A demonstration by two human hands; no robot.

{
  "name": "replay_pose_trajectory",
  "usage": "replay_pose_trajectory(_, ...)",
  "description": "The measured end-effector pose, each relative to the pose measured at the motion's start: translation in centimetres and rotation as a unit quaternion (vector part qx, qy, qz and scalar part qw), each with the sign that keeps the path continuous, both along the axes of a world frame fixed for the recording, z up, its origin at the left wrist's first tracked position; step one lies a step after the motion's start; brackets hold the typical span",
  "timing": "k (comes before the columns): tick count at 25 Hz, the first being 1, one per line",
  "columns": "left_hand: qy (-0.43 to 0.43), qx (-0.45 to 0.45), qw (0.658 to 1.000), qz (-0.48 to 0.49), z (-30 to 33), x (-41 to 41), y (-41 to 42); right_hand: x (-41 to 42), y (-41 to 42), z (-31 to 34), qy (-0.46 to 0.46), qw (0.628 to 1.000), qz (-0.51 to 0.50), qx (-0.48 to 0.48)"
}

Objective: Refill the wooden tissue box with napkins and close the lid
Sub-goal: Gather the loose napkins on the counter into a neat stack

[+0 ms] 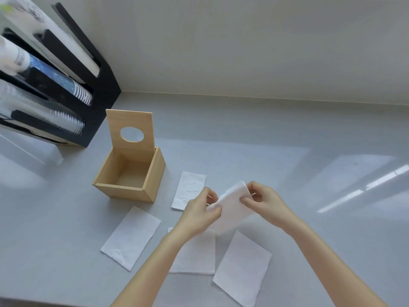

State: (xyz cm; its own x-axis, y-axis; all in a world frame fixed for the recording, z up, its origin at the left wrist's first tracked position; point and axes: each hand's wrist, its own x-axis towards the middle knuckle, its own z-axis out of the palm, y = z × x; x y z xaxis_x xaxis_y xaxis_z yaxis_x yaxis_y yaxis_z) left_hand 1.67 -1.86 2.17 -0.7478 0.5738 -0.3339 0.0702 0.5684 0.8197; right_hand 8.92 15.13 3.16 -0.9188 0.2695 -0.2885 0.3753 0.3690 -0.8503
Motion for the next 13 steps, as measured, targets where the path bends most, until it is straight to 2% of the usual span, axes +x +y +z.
replay_pose_trajectory(6, -0.145, 0.09, 0.985, 0.019, 0.7, 1.5, -2.3, 0.4, -2.3, 1.7, 0.029, 0.997, 0.064, -0.014)
replay_pose_trajectory(10, -0.145, 0.096, 0.983, 0.054, 0.5, 2.4, -3.6, 0.9, -3.4, 1.1, 0.031, 0.998, 0.051, -0.002)
replay_pose_trajectory(13, -0.137, 0.113, 0.976, 0.128, 0.3, 2.4, -4.6, 2.1, -3.4, 0.0, 0.013, 0.999, -0.009, 0.03)
